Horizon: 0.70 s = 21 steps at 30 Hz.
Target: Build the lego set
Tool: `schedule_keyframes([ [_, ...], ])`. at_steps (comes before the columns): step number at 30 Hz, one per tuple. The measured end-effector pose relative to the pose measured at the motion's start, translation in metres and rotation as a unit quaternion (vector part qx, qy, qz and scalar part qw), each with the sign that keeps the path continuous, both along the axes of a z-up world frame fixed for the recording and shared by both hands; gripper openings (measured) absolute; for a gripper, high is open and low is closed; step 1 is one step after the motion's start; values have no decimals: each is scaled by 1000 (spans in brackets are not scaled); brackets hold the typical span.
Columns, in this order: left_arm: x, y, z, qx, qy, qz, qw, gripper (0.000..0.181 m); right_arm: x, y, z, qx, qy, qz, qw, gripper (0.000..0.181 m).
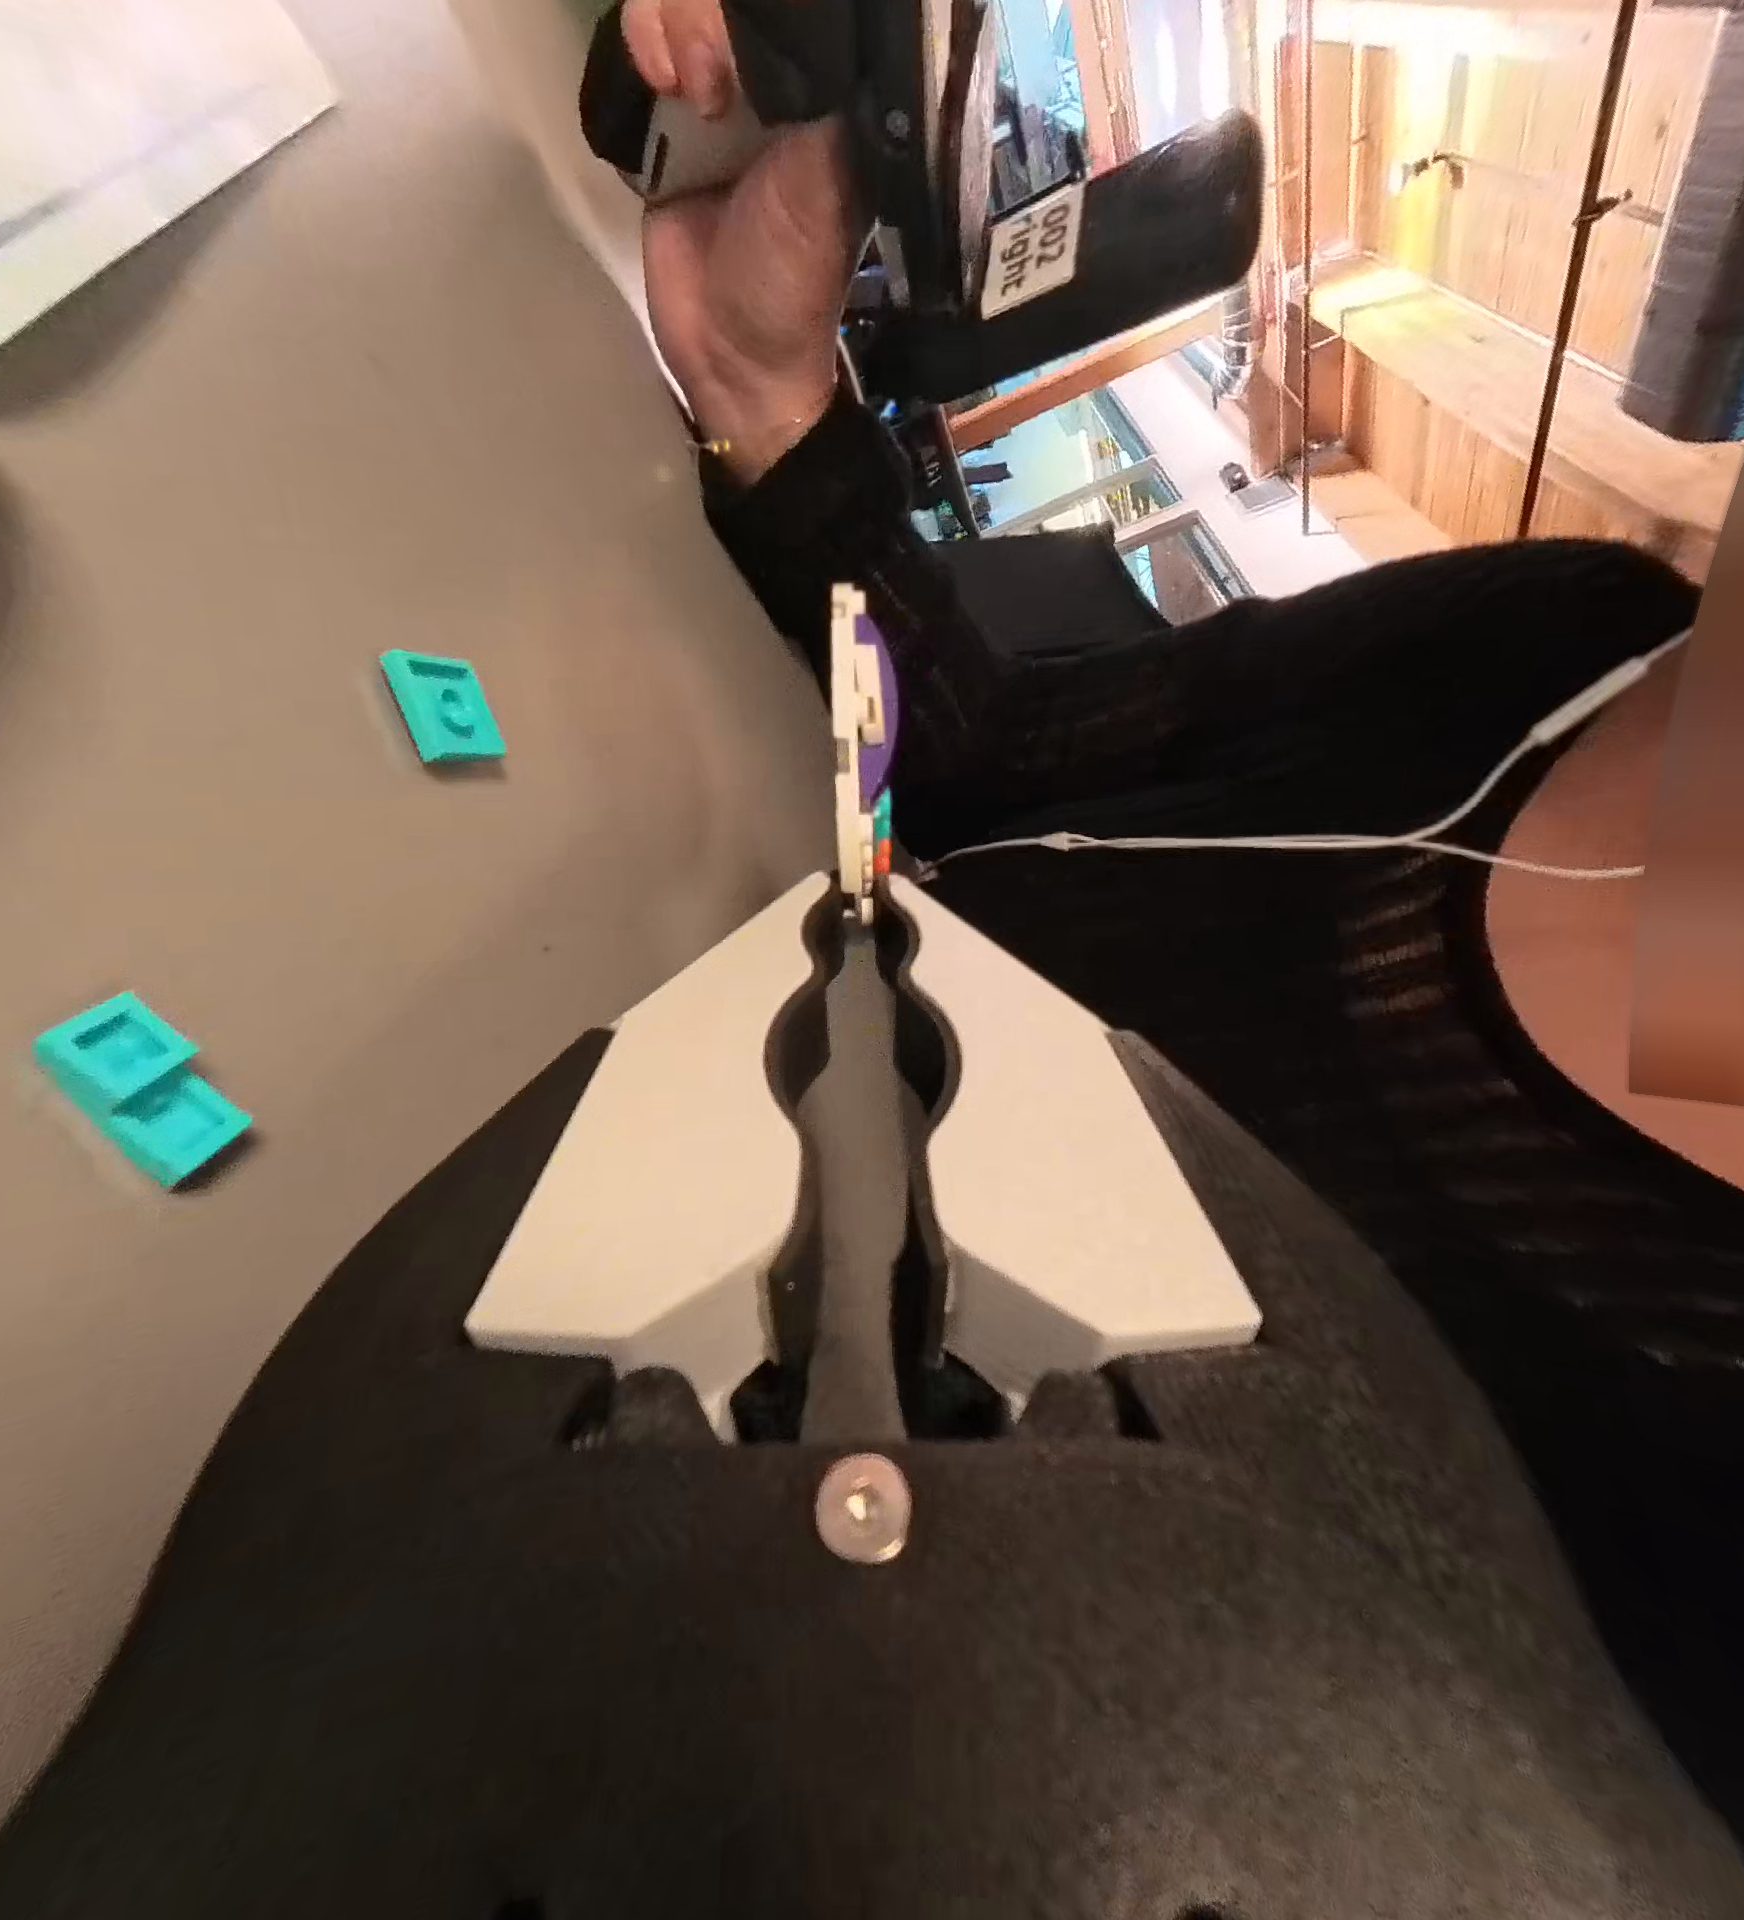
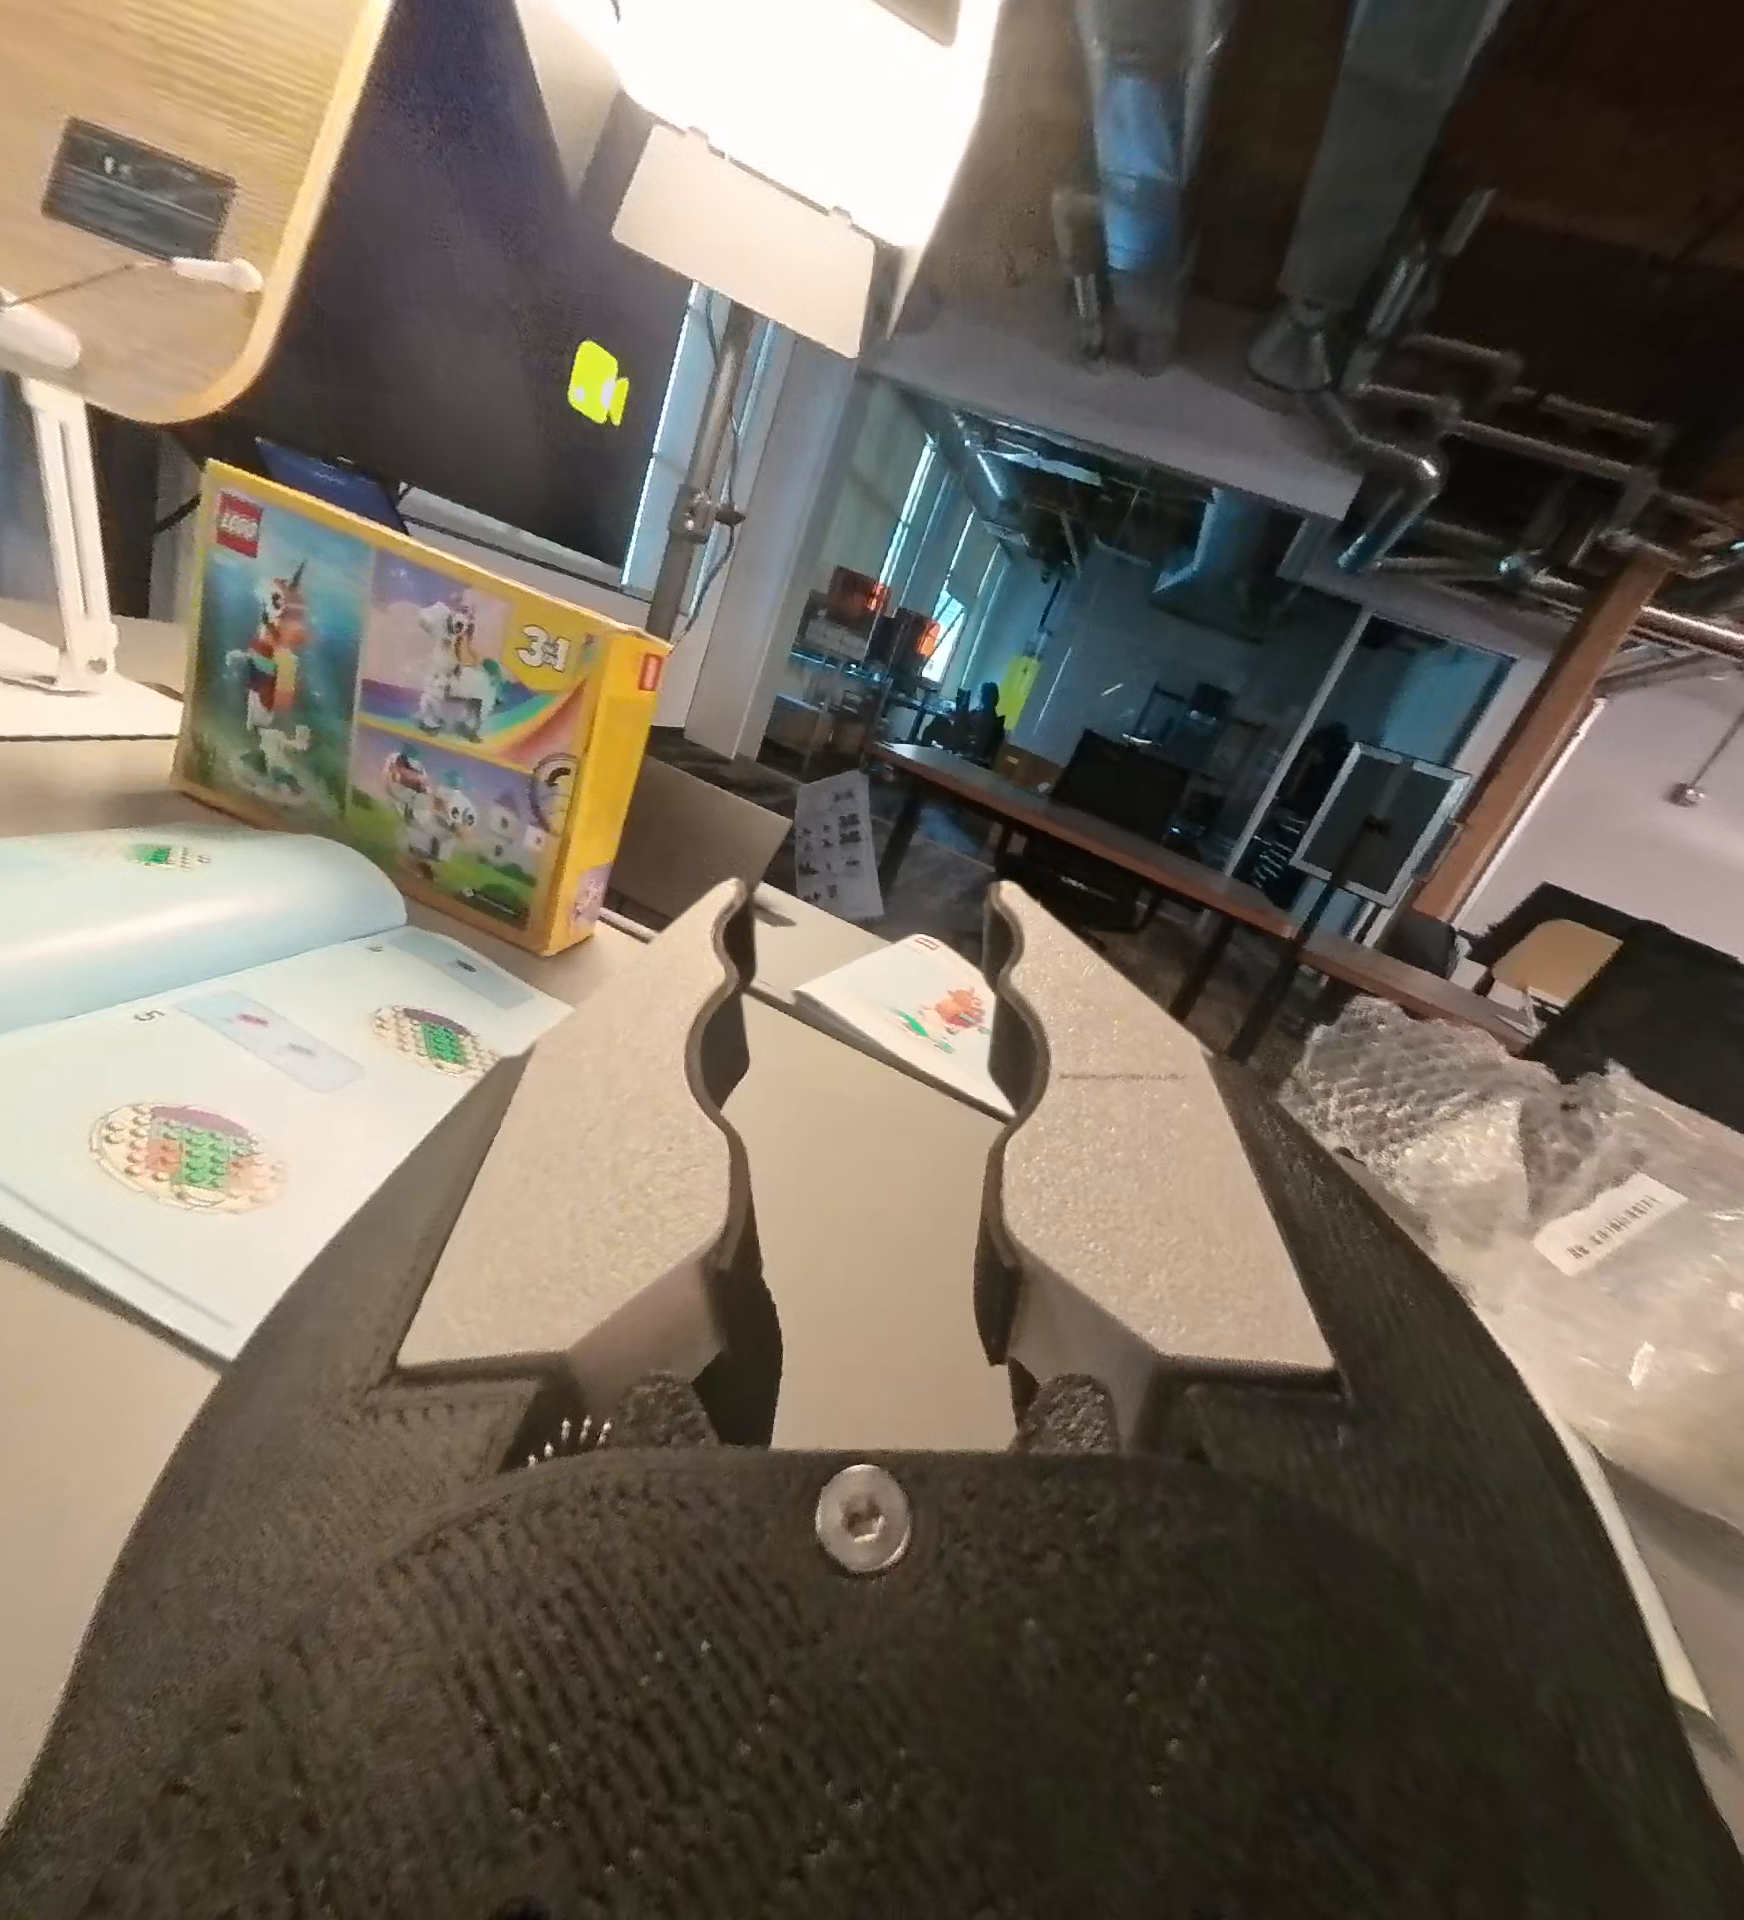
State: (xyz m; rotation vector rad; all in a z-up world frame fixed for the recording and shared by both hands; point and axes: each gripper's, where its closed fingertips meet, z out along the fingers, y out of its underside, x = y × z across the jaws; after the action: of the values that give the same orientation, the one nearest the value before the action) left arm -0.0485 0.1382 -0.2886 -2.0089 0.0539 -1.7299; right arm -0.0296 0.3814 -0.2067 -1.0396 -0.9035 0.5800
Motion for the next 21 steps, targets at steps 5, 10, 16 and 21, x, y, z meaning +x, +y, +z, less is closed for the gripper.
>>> schedule_keyframes([
  [5, -3, 0, 5, 9, -19, 16, 1000, 3, 1, -4, 2, 4, 9, 4, 1000, 41],
  [10, -11, 2, 25, 53, -72, 36, 995, 3, 0, -7, 1, 20, -3, -2, 1000, 38],
  [16, -14, 7, 25, 47, -79, 49, 995, 3, 3, -4, 0, 22, -2, -10, 1000, 36],
  [21, -10, 10, 17, 30, -55, 48, 997, 3, -1, -1, -2, 24, -13, -13, 1000, 36],
])
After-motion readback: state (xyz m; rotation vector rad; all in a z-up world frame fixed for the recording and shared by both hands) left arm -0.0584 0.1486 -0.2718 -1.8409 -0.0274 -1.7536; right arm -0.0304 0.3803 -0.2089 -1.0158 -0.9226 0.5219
